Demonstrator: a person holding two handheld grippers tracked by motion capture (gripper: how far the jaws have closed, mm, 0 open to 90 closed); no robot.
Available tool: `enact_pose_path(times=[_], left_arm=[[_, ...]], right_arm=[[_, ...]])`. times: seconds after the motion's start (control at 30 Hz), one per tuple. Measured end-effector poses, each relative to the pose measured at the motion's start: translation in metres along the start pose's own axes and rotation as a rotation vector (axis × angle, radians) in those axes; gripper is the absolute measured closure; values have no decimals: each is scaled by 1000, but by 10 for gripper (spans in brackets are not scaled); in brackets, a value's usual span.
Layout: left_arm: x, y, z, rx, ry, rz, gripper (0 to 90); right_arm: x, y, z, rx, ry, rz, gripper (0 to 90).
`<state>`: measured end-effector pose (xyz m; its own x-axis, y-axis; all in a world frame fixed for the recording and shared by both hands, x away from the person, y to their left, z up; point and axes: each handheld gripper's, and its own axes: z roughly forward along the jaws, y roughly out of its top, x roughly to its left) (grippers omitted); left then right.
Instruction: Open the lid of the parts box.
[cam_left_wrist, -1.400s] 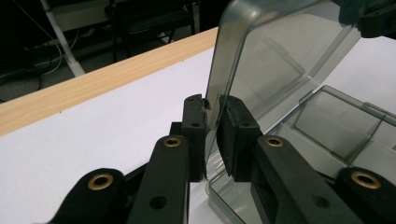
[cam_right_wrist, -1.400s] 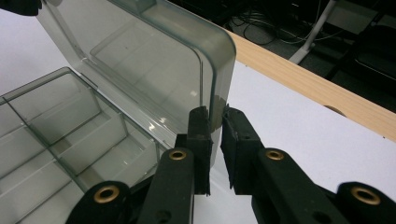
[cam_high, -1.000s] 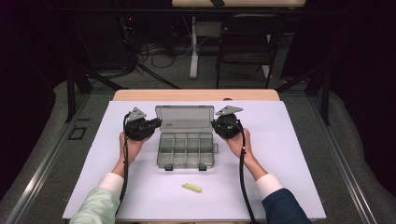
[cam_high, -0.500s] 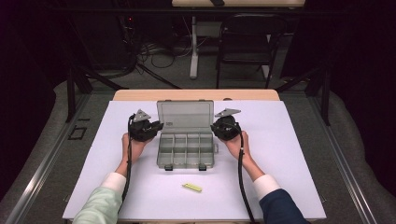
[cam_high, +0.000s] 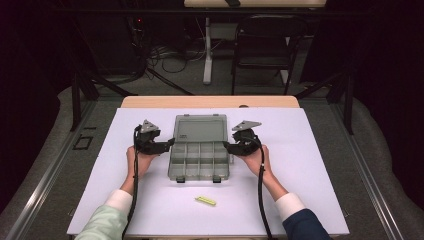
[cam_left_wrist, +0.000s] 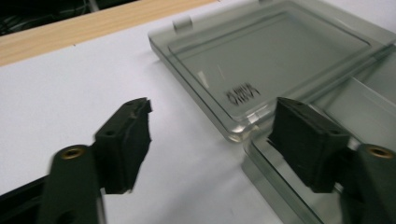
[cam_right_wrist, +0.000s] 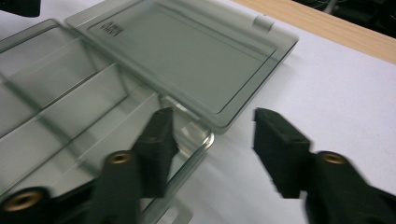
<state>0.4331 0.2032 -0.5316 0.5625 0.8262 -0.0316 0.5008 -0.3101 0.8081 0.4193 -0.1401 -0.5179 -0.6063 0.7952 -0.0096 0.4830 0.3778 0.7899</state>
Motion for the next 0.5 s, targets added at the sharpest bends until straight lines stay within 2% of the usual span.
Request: enact_pose_path(times=[0.03,0.23,0.33,0.5], left_arm=[[-1,-1,-4,0,2,8,222],[-12,-10,-28,6,3,74,125],[-16,-16,-38,16,-3,89,98],[-23,-28,-53,8,11,97,57]], right_arm=[[0,0,0,0,0,0,414],[8,-12,-19,4,36,-34,200],[8,-16,-22,-1,46,-32,158],[9,-27,-31,13,58,-37,109]])
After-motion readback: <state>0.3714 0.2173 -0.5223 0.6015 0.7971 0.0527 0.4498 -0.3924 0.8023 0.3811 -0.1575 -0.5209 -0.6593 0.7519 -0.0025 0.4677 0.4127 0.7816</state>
